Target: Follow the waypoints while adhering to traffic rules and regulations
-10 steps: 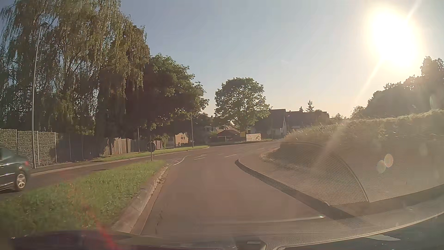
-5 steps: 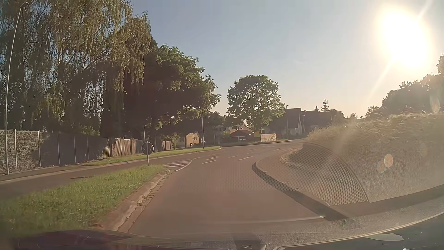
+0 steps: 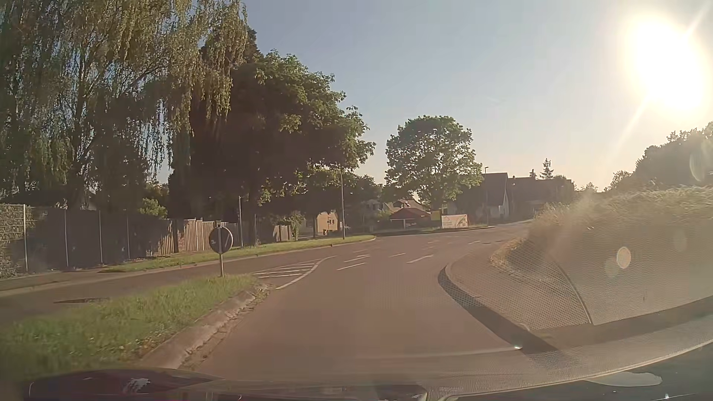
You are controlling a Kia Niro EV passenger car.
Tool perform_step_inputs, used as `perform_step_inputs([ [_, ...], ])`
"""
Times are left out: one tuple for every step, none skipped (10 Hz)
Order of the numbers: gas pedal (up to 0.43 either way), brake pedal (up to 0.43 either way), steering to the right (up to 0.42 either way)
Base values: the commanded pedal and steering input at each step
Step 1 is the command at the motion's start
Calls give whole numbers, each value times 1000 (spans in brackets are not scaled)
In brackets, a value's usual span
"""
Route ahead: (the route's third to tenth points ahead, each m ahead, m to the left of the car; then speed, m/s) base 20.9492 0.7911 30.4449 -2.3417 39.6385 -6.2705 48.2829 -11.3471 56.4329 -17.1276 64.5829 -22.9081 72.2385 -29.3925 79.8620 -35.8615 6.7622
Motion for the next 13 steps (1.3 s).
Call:
perform_step_inputs([
  [28, 0, -16],
  [28, 0, -7],
  [28, 0, -4],
  [28, 0, -3],
  [28, 0, 1],
  [28, 0, 9],
  [47, 0, 17],
  [67, 0, 31],
  [67, 0, 47],
  [67, 0, 58],
  [67, 0, 70],
  [67, 0, 79],
  [67, 0, 86],
])
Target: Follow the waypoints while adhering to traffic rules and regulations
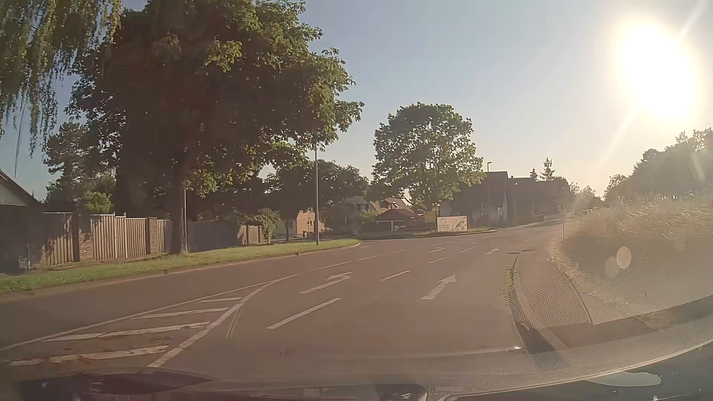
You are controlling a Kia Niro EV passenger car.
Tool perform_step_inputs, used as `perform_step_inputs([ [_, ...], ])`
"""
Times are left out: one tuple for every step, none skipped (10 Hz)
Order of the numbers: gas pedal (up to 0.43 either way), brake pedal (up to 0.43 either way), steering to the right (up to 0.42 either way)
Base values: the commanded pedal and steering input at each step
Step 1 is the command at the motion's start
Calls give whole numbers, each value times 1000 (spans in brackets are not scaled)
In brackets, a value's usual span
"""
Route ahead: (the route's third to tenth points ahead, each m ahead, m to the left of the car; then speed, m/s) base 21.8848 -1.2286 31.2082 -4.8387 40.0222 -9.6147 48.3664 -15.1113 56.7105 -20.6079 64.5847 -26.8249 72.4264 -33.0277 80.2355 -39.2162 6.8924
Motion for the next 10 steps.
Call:
perform_step_inputs([
  [67, 0, 92],
  [67, 0, 94],
  [67, 0, 94],
  [67, 0, 94],
  [67, 0, 94],
  [67, 0, 94],
  [67, 0, 95],
  [79, 0, 95],
  [79, 0, 95],
  [79, 0, 95],
])
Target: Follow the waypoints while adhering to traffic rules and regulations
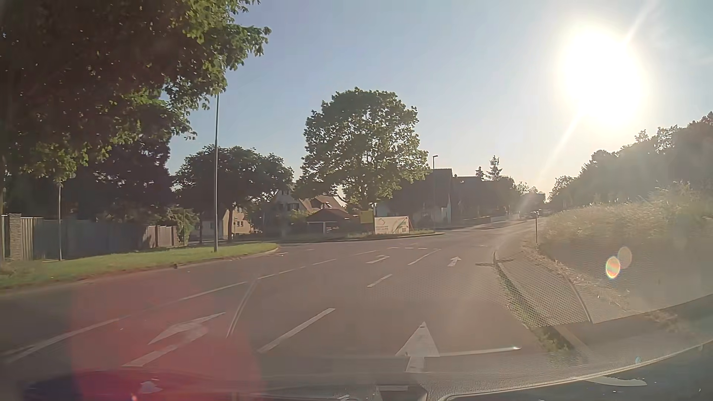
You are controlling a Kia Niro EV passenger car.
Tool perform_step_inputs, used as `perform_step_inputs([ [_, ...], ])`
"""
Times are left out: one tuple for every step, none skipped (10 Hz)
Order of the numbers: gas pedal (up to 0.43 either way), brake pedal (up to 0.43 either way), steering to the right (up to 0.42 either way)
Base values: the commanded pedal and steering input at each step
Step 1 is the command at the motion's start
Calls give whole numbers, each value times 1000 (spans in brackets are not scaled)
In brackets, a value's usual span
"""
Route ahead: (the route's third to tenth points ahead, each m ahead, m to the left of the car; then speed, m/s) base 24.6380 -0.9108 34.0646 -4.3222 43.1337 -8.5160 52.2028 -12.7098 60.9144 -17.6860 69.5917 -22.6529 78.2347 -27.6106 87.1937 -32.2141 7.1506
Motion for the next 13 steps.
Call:
perform_step_inputs([
  [79, 0, 95],
  [79, 0, 94],
  [79, 0, 91],
  [79, 0, 85],
  [79, 0, 81],
  [79, 0, 79],
  [79, 0, 77],
  [79, 0, 76],
  [79, 0, 73],
  [79, 0, 70],
  [67, 0, 63],
  [67, 0, 54],
  [67, 0, 48],
])
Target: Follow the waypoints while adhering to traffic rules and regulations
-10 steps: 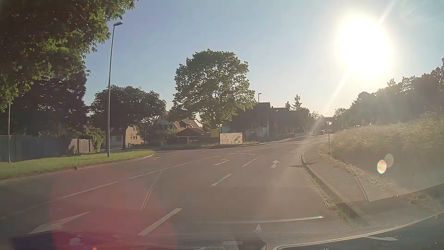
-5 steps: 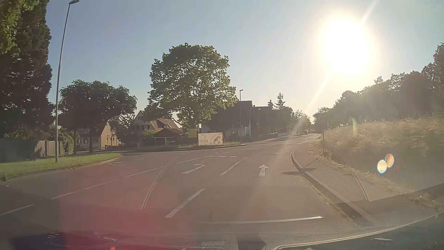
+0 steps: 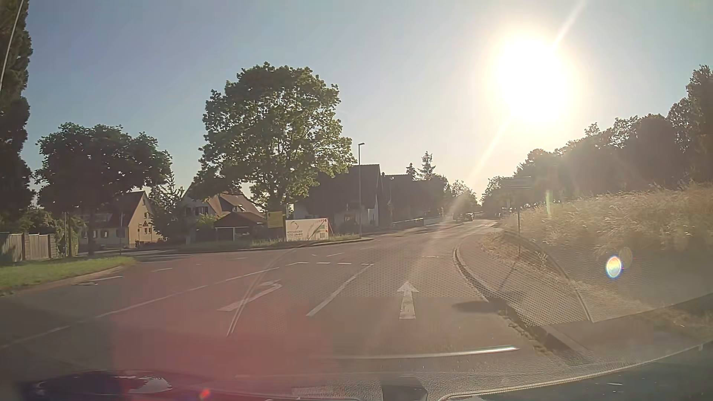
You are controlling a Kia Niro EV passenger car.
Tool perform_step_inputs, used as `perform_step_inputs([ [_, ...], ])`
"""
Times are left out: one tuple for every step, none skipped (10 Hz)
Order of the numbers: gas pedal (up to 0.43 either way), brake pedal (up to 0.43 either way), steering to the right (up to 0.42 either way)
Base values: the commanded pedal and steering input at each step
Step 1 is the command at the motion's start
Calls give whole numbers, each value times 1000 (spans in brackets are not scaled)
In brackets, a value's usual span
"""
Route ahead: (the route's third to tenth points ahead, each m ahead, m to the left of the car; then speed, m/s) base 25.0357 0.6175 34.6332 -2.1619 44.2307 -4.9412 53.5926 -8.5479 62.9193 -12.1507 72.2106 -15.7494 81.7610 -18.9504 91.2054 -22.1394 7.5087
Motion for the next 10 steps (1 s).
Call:
perform_step_inputs([
  [67, 0, 43],
  [59, 0, 41],
  [59, 0, 41],
  [59, 0, 41],
  [59, 0, 41],
  [59, 0, 40],
  [59, 0, 39],
  [59, 0, 39],
  [59, 0, 39],
  [59, 0, 39],
])
